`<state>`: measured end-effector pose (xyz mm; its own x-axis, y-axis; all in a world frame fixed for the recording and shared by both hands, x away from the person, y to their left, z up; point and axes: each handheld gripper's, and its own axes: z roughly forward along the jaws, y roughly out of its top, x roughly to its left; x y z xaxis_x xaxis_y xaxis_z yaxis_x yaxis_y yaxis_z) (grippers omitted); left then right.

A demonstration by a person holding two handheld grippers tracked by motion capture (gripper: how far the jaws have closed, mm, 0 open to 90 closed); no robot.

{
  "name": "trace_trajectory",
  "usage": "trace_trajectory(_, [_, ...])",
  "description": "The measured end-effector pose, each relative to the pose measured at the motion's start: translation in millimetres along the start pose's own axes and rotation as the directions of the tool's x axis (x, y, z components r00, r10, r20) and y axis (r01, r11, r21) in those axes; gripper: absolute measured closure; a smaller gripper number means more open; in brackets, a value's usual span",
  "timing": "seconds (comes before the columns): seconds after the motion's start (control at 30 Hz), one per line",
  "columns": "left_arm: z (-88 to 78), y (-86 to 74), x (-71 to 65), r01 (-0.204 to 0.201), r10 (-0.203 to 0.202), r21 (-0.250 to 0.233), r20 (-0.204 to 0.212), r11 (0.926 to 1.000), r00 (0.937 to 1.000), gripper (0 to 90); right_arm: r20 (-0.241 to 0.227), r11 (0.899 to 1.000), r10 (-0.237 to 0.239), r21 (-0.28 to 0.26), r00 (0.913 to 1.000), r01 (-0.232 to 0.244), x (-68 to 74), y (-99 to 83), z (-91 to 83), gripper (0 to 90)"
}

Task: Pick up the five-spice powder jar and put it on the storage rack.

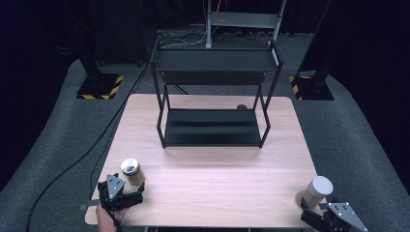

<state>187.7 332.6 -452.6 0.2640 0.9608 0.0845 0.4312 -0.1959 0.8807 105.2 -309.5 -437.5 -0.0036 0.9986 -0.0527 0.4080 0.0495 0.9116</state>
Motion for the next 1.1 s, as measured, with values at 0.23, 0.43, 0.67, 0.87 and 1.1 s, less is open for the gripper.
trace_trajectory(0.23, [5.1, 1.7, 2.0, 0.008, -0.008, 0.005, 0.008, 1.0, 0.9999, 0.1, -0.001, 1.0, 0.0, -0.004, 1.0, 0.0, 0.3, 0.4, 0.4, 0.0])
trace_trajectory(0.43, [11.5, 3.6, 4.3, 0.02, -0.02, 0.011, 0.019, 0.9997, 0.9996, 0.0, -0.003, 1.0, -0.003, -0.005, 1.0, 0.003, -0.2, 1.5, 0.3, 0.0])
trace_trajectory(0.67, [16.5, 6.5, 7.9, 0.022, -0.022, 0.01, 0.026, 0.9997, 0.9994, 0.0, -0.009, 1.0, 0.011, -0.003, 0.9999, -0.011, -2.3, -0.9, 1.2, 0.0])
trace_trajectory(0.87, [18.4, 5.6, 9.0, 0.03, -0.03, -0.009, 0.036, 0.9995, 0.9989, 0.0, -0.012, 1.0, 0.005, -0.005, 0.9999, -0.005, -2.8, 0.7, 2.2, 0.0])
trace_trajectory(1.1, [20.1, 3.6, 11.0, 0.035, -0.033, -0.025, 0.047, 0.9991, 0.9983, 7.0, -0.009, 1.0, 0.007, -0.003, 0.9999, -0.007, -3.9, 0.2, 2.0, 0.0])
